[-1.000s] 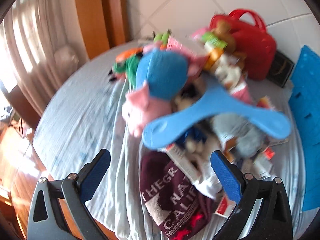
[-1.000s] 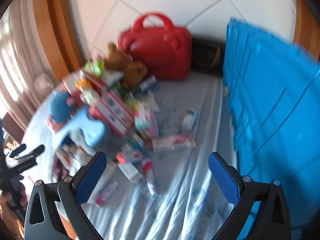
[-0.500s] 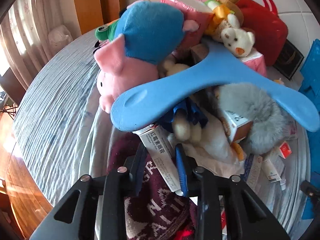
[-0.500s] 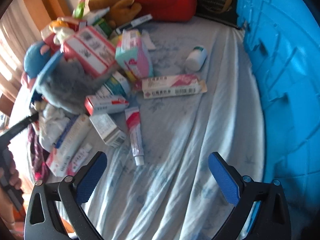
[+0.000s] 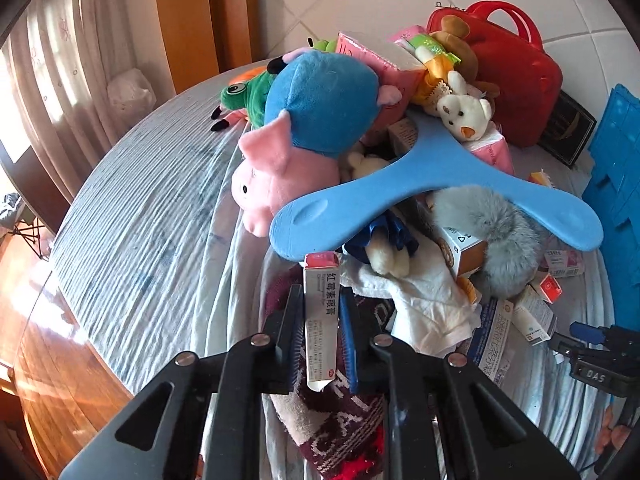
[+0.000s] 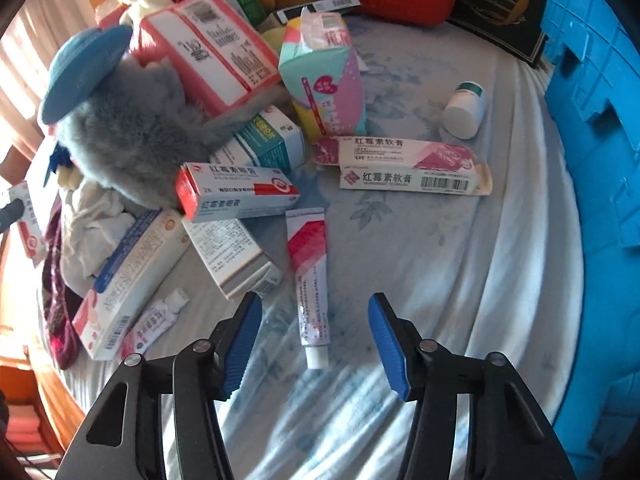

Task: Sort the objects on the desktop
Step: 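Grasp a red-white medicine box with left tool while right tool grasps white medicine box, then carry both medicine boxes over the crate and open both tools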

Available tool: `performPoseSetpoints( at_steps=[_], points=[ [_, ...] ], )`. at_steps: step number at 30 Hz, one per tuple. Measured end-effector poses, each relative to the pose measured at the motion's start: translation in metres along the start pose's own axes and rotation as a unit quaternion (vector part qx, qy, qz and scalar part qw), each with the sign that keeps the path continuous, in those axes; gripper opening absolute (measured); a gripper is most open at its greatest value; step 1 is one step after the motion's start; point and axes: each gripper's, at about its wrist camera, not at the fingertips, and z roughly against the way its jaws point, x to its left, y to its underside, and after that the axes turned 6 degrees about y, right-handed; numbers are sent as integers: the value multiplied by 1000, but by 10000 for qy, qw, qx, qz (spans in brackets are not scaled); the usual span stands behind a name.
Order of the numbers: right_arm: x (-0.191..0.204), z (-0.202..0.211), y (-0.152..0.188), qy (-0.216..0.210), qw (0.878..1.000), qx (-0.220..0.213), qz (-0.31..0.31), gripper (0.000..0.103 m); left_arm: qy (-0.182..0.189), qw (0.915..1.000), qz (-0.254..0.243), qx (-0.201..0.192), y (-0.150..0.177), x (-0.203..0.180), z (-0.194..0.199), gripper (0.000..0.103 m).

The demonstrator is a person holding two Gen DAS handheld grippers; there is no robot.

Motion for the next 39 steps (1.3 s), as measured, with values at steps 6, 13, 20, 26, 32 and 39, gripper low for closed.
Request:
performPoseSetpoints(
  at_steps=[6, 13, 20, 26, 32, 39],
  points=[
    [-2, 12, 5, -211, 9997, -107, 27, 62, 53, 9999, -38, -109, 0, 1, 5, 17],
    [21, 15, -7, -356, 9977, -388, 430, 73, 56, 9998, -119, -122, 3, -5, 11, 17],
    [33, 12, -12, -557, 9961, -360, 577, 34, 128, 9994, -217, -244, 5, -13, 30, 17],
    [22, 83, -4, -637, 9914, -1035, 474, 34, 295, 9963, -541, -608, -10, -37, 59, 17],
    [1, 163, 2, -387, 9796, -1966, 138, 34, 587, 9872, -1037, -1060, -28, -79, 91, 17],
    [-40, 267, 19, 240, 9507, -3059, -444, 34, 1251, 9652, -1656, -1588, -47, -152, 133, 17]
  ],
)
